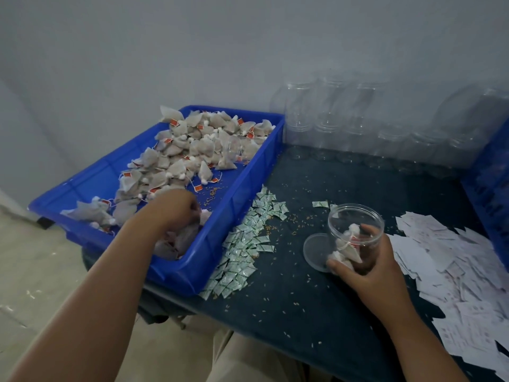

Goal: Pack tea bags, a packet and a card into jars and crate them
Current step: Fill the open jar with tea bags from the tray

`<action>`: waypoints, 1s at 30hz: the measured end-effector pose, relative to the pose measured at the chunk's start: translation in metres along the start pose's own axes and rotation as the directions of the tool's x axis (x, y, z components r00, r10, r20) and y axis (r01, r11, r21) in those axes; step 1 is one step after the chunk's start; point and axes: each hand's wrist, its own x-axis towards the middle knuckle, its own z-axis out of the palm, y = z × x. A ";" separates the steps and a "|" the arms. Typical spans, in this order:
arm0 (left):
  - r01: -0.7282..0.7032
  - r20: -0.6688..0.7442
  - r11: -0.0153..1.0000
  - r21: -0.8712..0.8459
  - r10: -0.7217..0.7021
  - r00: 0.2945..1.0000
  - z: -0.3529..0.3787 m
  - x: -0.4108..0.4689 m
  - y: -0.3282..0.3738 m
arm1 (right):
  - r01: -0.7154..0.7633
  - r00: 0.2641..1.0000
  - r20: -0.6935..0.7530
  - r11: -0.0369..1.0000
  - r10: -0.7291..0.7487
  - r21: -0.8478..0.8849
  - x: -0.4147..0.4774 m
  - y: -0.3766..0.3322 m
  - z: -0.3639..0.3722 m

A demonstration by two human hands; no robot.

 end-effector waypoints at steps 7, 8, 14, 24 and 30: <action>-0.006 -0.285 0.855 -0.519 -0.166 0.944 -0.030 -0.014 0.001 | 0.008 1.000 0.006 1.000 -0.008 0.003 0.000 -0.001 0.000; -0.003 -0.277 0.831 -0.556 -0.182 0.943 -0.035 -0.017 0.003 | 0.006 1.000 0.006 1.000 -0.006 0.005 0.000 -0.001 -0.001; -0.098 -0.353 0.792 -0.602 -0.154 0.923 -0.059 -0.033 0.041 | 0.026 1.000 0.011 1.000 -0.026 0.003 0.000 -0.006 0.000; -0.479 -0.248 0.703 -0.526 0.412 0.877 -0.062 -0.051 0.207 | 0.027 1.000 0.014 0.999 -0.028 0.038 0.002 -0.004 -0.001; -0.499 -0.239 0.683 -0.534 0.445 0.863 -0.047 -0.037 0.229 | 0.050 0.999 -0.005 0.998 -0.050 0.023 0.001 -0.003 -0.002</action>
